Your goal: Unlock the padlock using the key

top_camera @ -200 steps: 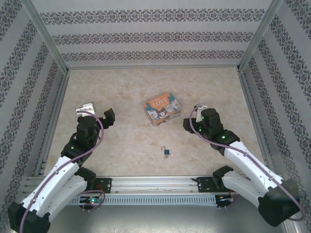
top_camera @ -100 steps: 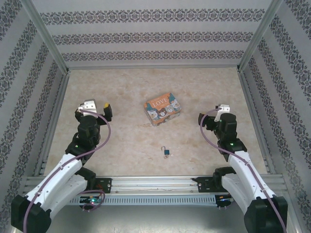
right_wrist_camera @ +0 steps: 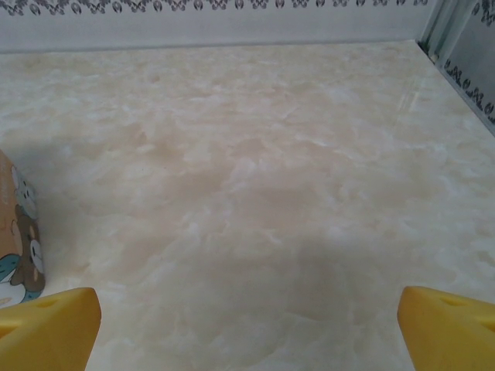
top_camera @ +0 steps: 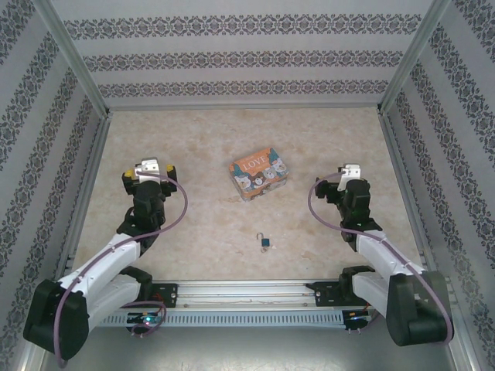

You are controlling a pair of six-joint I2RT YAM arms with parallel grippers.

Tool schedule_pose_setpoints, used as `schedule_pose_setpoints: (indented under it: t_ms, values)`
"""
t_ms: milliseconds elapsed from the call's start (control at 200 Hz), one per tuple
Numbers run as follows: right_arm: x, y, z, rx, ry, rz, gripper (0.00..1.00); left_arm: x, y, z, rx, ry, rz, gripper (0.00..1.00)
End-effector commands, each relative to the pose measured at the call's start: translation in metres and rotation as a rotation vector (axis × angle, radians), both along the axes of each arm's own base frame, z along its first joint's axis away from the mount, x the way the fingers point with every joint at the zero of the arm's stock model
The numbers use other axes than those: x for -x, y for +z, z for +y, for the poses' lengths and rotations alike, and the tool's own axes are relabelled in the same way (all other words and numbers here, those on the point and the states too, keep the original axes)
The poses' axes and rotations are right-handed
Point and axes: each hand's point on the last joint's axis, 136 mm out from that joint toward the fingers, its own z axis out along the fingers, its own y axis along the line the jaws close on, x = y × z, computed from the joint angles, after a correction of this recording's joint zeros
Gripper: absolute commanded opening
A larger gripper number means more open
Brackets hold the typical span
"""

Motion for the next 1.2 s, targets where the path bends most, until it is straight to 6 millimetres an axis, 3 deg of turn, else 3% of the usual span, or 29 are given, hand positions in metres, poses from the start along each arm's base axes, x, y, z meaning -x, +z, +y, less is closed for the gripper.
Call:
schedule_pose_setpoints:
  t_ms: [0,350,655,929,1124,1194]
  values:
    - [-0.009,0.015,-0.007,0.038,-0.012,-0.094,0.98,-0.005,0.006,0.005,-0.002,0.005,-0.037,0.99]
    - [-0.018,0.001,-0.004,0.054,0.022,-0.111,0.98,-0.017,-0.020,0.013,-0.003,-0.004,0.007,0.99]
    - [-0.036,0.006,-0.003,0.039,0.044,-0.148,0.98,-0.031,-0.050,0.014,0.017,-0.060,0.000,0.99]
    - [-0.047,-0.018,-0.001,0.002,0.060,-0.174,0.99,-0.047,-0.078,0.009,-0.007,-0.118,0.012,0.99]
    - [-0.051,-0.019,0.000,0.002,0.063,-0.164,0.98,-0.049,-0.102,0.016,0.038,-0.111,0.011,0.99]
    - [-0.054,-0.019,-0.001,-0.005,0.065,-0.153,0.98,-0.049,-0.099,0.017,0.037,-0.114,-0.014,0.99]
